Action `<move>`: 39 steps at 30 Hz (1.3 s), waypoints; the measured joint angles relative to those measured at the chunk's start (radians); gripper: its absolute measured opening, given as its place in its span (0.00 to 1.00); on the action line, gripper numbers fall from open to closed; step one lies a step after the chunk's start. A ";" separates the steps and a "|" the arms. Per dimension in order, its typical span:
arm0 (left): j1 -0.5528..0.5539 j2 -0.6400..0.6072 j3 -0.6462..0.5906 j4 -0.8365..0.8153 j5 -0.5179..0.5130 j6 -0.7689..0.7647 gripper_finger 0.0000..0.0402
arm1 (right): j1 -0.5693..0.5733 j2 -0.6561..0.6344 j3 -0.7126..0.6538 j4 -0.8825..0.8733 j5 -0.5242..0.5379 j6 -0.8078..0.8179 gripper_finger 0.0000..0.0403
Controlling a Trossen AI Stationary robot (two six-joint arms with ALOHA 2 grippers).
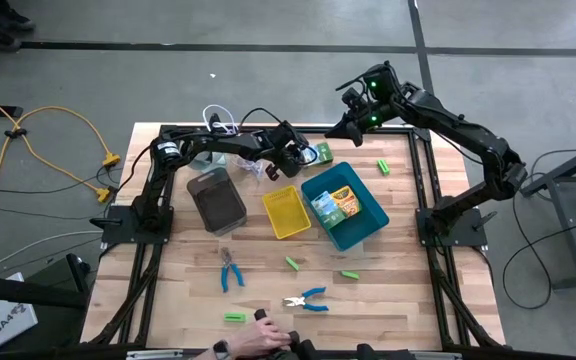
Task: Pick & Place School Supplies
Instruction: Put the crayons box into the blue bin
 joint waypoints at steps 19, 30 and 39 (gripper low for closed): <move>0.009 0.000 0.000 0.044 0.050 -0.032 0.19 | 0.000 0.000 0.000 0.014 -0.024 0.008 0.00; 0.023 0.020 -0.001 0.052 0.024 -0.064 0.19 | 0.025 0.000 0.000 0.015 -0.003 0.008 0.00; 0.023 0.021 -0.001 0.056 0.026 -0.079 0.19 | 0.055 0.000 0.000 0.018 -0.002 0.012 0.00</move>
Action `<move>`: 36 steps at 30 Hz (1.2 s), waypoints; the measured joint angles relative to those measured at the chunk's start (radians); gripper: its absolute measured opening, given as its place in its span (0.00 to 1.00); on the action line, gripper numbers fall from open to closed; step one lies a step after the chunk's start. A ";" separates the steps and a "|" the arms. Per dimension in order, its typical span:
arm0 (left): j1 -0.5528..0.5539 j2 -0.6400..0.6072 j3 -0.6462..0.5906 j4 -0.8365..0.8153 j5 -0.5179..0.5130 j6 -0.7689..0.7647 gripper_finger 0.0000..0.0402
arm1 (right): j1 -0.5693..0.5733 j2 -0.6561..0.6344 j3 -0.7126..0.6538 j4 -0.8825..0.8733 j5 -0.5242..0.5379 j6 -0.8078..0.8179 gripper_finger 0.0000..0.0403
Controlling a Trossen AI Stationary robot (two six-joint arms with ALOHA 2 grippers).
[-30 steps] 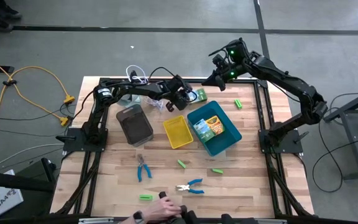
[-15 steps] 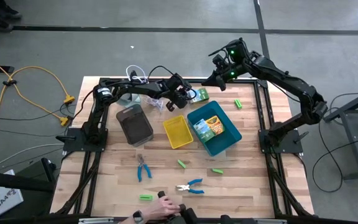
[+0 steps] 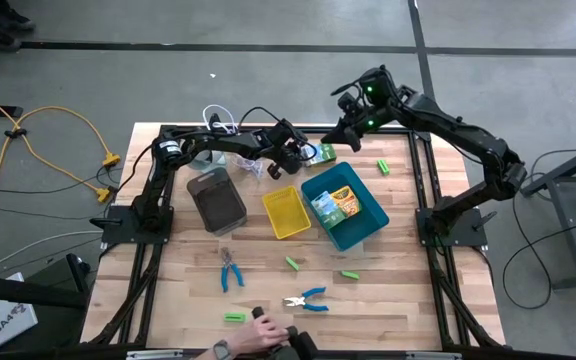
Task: Pick & Place School Supplies
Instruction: Put the crayons box into the blue bin
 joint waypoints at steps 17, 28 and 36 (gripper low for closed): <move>-0.024 0.000 0.000 0.012 -0.120 -0.065 0.17 | 0.010 0.000 0.000 0.000 -0.004 -0.002 0.00; -0.033 0.002 -0.003 0.057 -0.178 -0.083 0.14 | 0.010 0.000 0.000 -0.001 -0.004 -0.004 0.00; -0.055 0.002 -0.004 0.117 -0.183 -0.126 0.14 | 0.010 0.000 0.000 -0.002 -0.005 -0.002 0.00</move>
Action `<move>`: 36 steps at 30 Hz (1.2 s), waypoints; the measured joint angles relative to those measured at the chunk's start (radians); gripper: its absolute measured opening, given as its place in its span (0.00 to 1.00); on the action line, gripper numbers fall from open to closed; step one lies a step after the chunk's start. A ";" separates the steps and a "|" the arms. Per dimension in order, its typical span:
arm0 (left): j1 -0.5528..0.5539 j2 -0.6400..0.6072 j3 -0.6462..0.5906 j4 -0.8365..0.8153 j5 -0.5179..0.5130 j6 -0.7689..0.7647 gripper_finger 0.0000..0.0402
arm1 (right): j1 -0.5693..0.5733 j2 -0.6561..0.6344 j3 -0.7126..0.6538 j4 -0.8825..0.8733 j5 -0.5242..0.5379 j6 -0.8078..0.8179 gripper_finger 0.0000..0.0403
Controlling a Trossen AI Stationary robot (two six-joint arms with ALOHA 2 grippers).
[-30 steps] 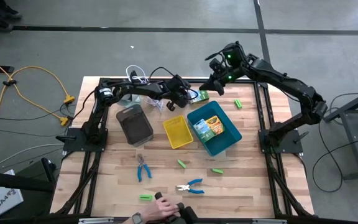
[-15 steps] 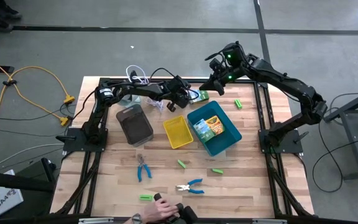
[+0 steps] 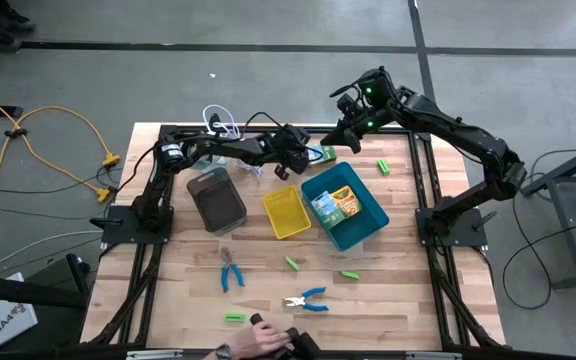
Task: Pick & Place School Supplies
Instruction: Put the crayons box into the blue bin
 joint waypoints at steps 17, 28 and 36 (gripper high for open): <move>-0.010 0.000 -0.011 -0.050 -0.261 -0.302 0.14 | 0.000 0.000 0.000 0.001 -0.016 -0.003 0.00; 0.079 -0.070 -0.011 -0.146 0.053 -0.633 0.07 | 0.000 0.000 0.000 0.001 -0.015 -0.003 0.00; 0.153 -0.090 -0.011 -0.187 0.424 -0.902 0.01 | 0.000 0.000 0.000 0.001 -0.015 -0.010 0.00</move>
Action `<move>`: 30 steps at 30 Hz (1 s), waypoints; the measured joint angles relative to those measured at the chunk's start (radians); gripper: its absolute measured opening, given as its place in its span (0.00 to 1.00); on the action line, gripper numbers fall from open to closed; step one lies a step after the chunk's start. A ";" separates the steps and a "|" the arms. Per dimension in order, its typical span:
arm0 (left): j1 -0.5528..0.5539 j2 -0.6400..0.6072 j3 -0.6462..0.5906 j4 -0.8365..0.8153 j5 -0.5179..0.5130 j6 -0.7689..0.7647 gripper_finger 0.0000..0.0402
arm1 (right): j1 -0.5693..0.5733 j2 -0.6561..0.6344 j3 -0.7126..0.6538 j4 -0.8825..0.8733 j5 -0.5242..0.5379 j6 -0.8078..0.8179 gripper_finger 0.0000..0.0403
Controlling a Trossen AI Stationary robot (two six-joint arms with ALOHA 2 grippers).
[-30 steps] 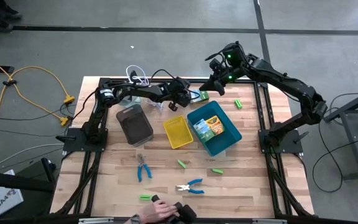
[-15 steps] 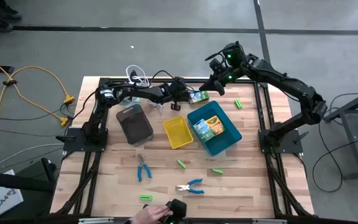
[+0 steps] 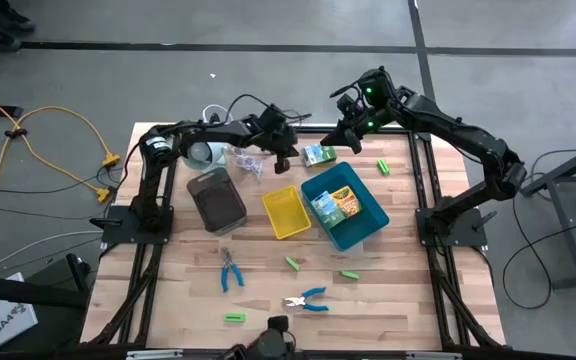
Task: Pick & Place School Supplies
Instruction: Put the crayons box into the blue bin
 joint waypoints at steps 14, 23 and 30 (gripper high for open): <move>0.023 0.000 0.000 0.082 0.102 -0.373 0.01 | 0.001 0.000 0.000 0.000 -0.003 -0.026 0.00; -0.011 0.001 0.000 0.076 0.047 -0.241 0.01 | 0.001 0.000 0.000 0.000 -0.022 -0.028 0.00; -0.006 0.010 0.000 0.073 0.047 -0.226 0.05 | 0.015 0.000 0.000 0.000 -0.036 -0.050 0.00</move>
